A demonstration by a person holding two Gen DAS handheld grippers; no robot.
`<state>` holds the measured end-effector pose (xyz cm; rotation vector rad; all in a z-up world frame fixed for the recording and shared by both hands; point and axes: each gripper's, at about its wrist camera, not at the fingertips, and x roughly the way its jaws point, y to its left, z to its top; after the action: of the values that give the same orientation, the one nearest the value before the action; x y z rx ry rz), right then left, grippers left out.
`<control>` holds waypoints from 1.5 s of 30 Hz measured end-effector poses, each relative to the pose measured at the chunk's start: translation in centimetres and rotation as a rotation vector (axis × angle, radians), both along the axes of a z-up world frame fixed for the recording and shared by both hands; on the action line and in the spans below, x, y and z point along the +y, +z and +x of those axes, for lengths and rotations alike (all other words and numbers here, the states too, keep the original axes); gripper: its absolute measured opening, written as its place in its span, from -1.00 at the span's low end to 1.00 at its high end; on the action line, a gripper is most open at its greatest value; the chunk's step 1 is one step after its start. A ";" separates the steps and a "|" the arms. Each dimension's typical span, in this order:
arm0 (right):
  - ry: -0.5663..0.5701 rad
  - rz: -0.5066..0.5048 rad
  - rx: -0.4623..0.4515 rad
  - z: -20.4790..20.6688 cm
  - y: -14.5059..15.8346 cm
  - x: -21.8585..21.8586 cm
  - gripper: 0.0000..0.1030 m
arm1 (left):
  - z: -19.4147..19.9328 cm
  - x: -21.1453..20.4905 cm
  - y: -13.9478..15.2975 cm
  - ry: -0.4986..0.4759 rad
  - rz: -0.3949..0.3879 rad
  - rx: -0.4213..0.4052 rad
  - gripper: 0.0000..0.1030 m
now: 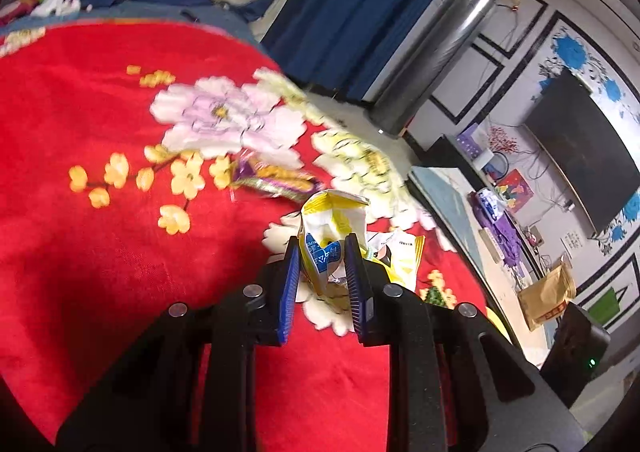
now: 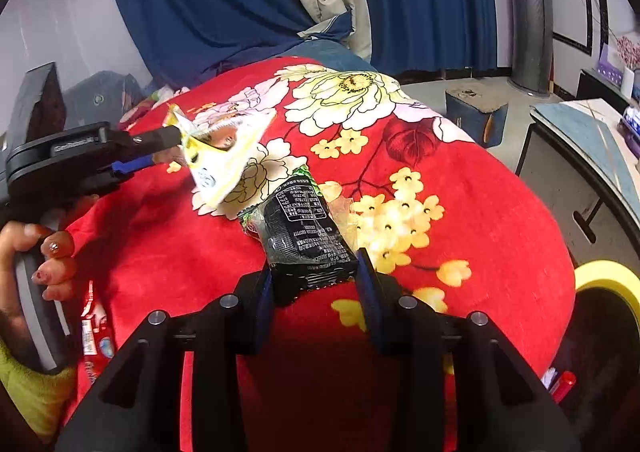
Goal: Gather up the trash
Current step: 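Grasp the yellow chip bag with left tool while right tool grasps black packet, then carry the yellow chip bag and black packet over the trash bin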
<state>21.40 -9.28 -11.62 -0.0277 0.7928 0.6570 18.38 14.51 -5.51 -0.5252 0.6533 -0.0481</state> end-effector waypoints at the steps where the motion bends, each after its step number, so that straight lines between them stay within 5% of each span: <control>1: -0.003 0.007 0.002 -0.1 0.2 -0.3 -0.31 | -0.3 -0.2 0.4 0.000 0.007 -0.012 -0.69; 16: -0.125 0.054 -0.050 -0.8 3.2 -6.2 -0.31 | -2.8 -4.3 5.4 -0.062 0.117 -0.155 -0.69; 45: -0.338 0.047 -0.078 -3.7 4.0 -18.3 -0.31 | -4.2 -16.3 5.3 -0.312 0.227 -0.184 -0.69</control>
<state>17.69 -27.56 -7.62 0.1204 0.6861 0.3515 14.18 -1.76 -0.20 -0.1933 0.5471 -0.3084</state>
